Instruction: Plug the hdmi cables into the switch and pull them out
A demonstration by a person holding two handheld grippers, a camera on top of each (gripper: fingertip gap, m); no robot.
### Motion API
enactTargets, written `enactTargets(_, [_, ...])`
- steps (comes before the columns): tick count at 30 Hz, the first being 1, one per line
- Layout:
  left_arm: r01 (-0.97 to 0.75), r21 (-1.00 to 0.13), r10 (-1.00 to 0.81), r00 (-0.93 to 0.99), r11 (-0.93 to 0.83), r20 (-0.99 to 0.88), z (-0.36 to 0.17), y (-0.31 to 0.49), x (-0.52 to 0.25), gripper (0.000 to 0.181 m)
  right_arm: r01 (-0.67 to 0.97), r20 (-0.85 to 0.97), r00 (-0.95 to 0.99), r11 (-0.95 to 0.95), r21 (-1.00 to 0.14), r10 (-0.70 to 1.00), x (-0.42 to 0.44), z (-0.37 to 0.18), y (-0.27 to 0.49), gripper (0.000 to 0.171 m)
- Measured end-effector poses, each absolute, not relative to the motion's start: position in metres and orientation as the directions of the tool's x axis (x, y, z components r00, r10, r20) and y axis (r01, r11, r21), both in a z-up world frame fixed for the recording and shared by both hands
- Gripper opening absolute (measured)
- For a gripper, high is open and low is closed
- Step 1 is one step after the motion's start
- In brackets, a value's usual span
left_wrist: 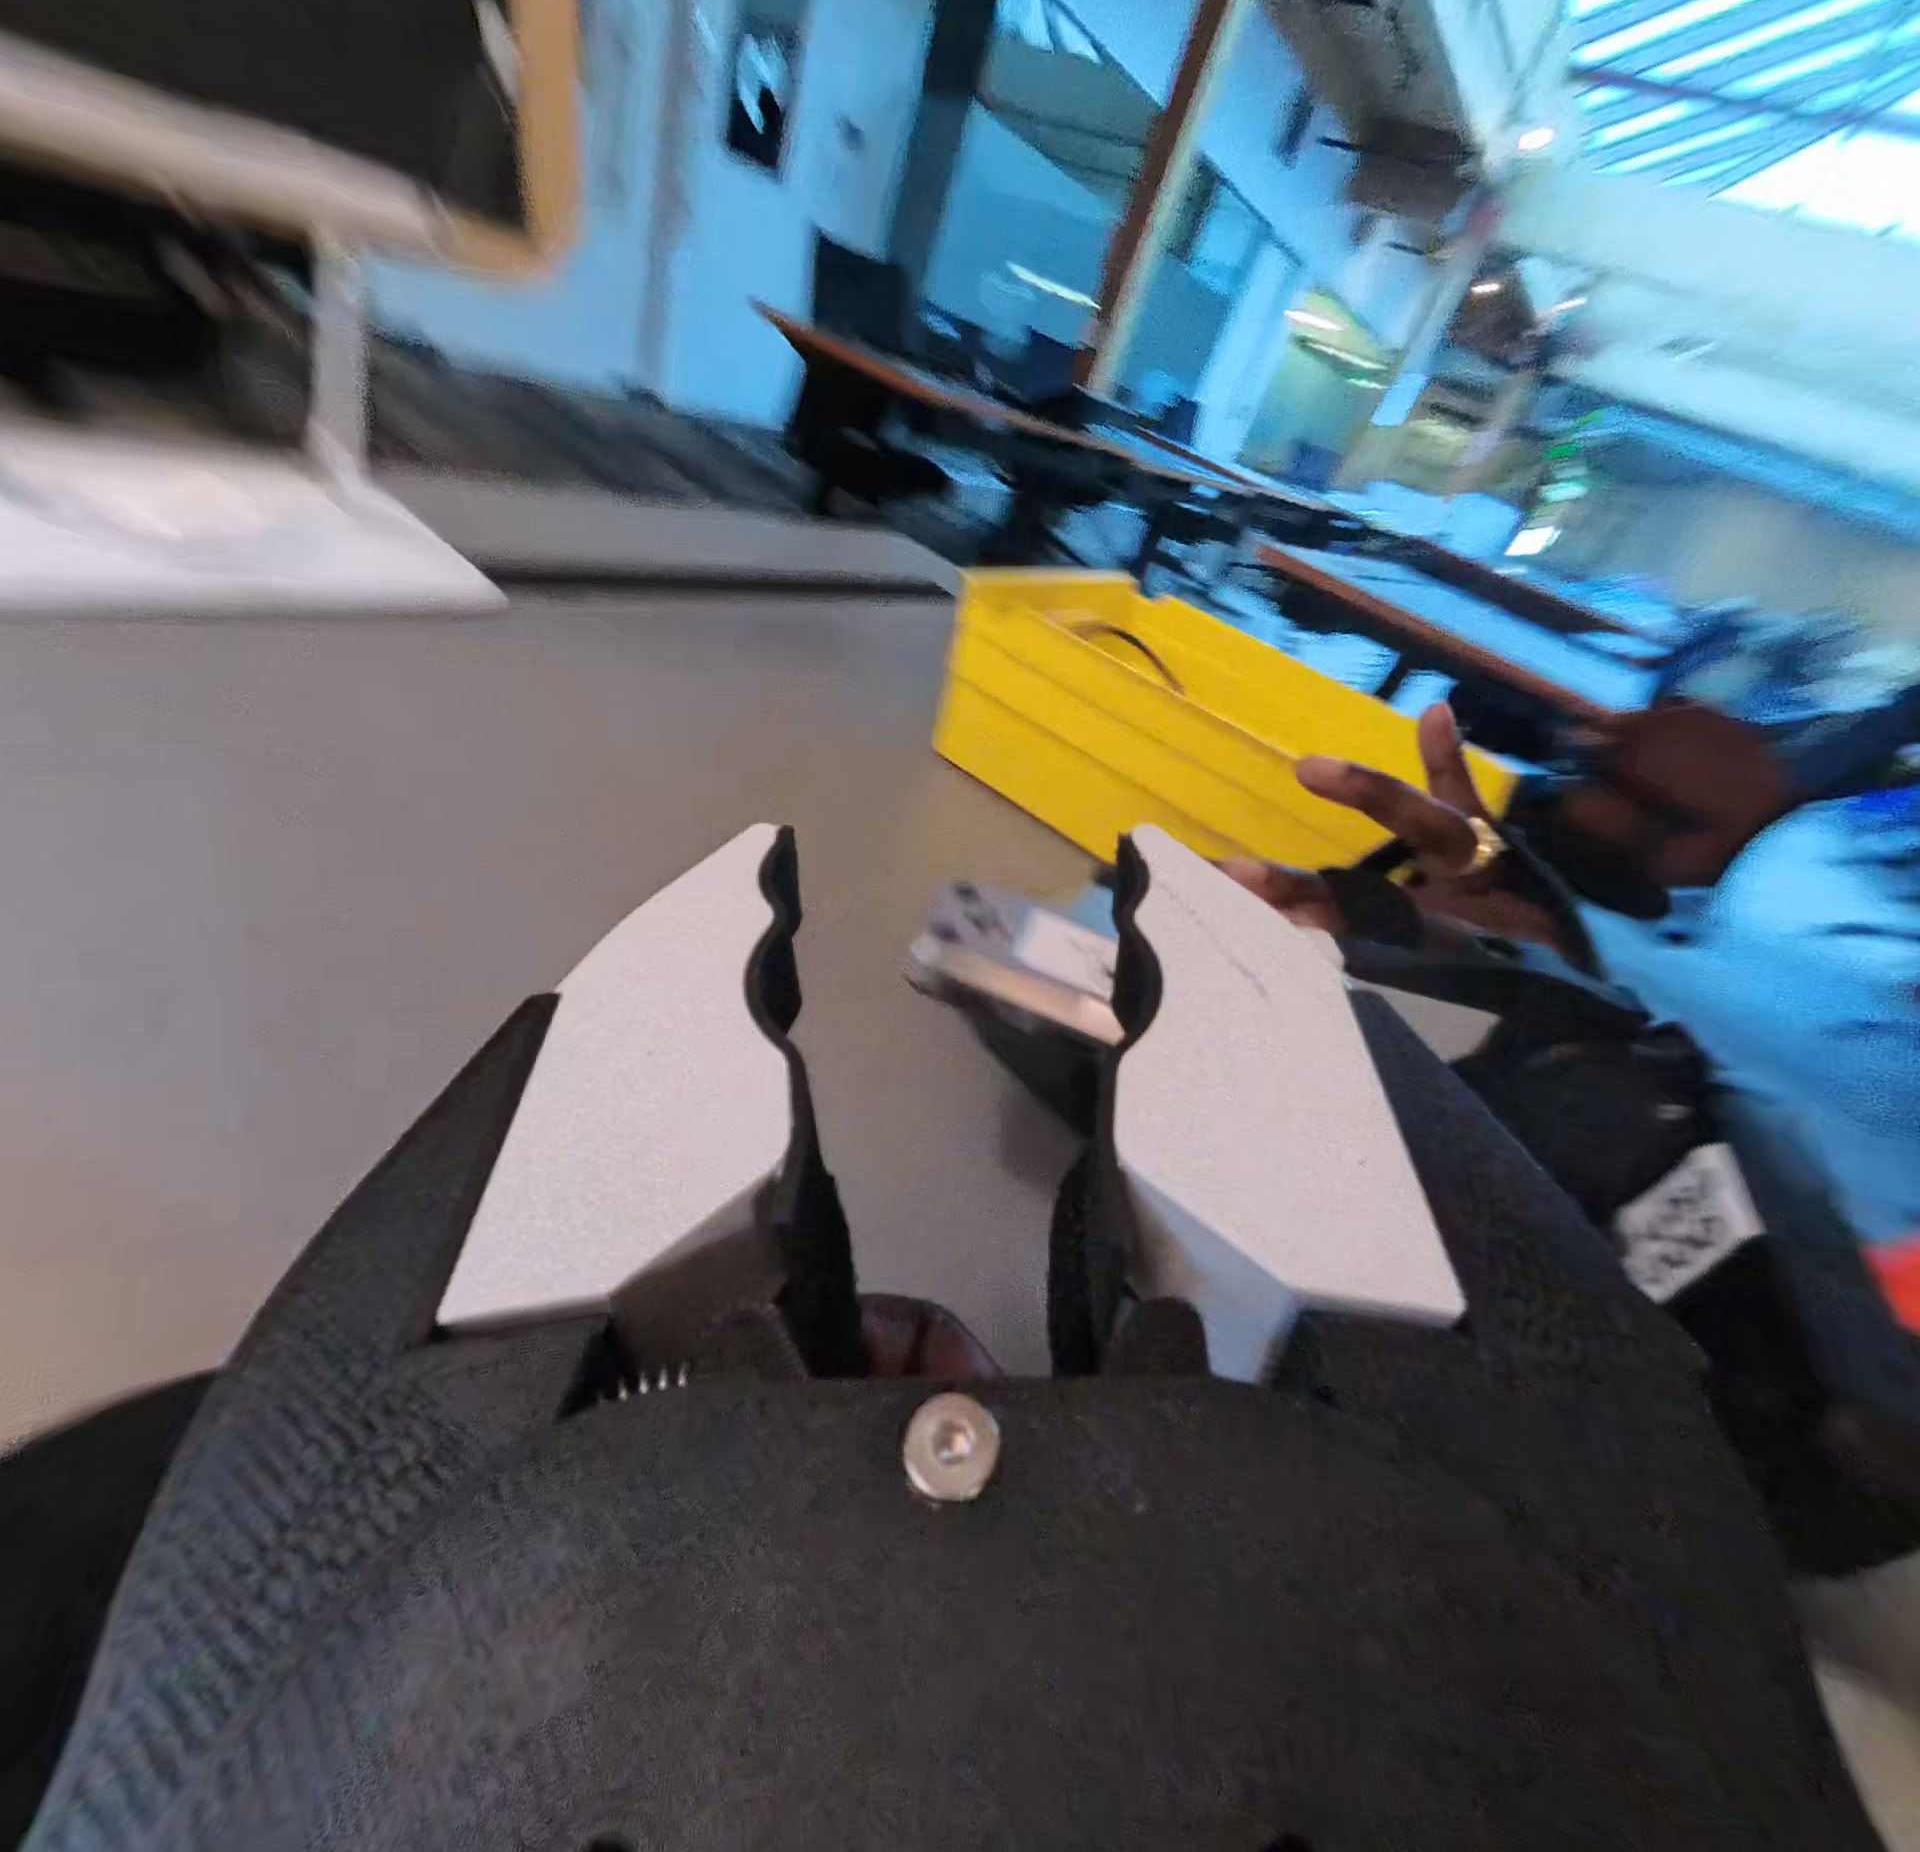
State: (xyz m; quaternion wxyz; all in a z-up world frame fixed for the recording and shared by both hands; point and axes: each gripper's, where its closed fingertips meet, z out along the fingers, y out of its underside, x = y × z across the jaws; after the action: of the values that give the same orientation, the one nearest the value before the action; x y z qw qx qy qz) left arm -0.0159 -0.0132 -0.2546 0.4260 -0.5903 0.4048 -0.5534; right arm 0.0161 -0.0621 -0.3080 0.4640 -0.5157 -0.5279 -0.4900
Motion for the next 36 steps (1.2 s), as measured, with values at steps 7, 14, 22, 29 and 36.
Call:
enactTargets(7, [-0.007,-0.98,-0.927,0.322,0.2,-0.192,-0.204,0.033,-0.082,0.056,0.998,0.96,0.053,0.02,-0.061,0.274,0.022,-0.336,-0.065,0.023])
enactTargets(14, [0.01,-0.963,-0.883,0.402,0.27,-0.244,-0.173,0.051,-0.137,0.053,0.976,0.87,0.209,-0.042,-0.213,0.446,0.025,-0.348,-0.072,0.035])
enactTargets(22, [-0.047,-0.937,-0.742,0.599,0.345,-0.303,-0.151,0.083,-0.217,0.051,0.915,0.699,0.361,-0.088,-0.394,0.617,0.016,-0.355,-0.096,0.049])
enactTargets(29, [-0.104,-0.941,-0.6,0.747,0.322,-0.288,-0.148,0.111,-0.284,0.05,0.879,0.705,0.405,-0.036,-0.475,0.582,0.006,-0.326,-0.105,0.049])
enactTargets(36, [-0.218,-0.956,-0.538,0.791,0.198,-0.292,-0.176,0.138,-0.299,0.048,0.851,0.797,0.448,0.081,-0.519,0.404,0.004,-0.283,-0.102,0.049])
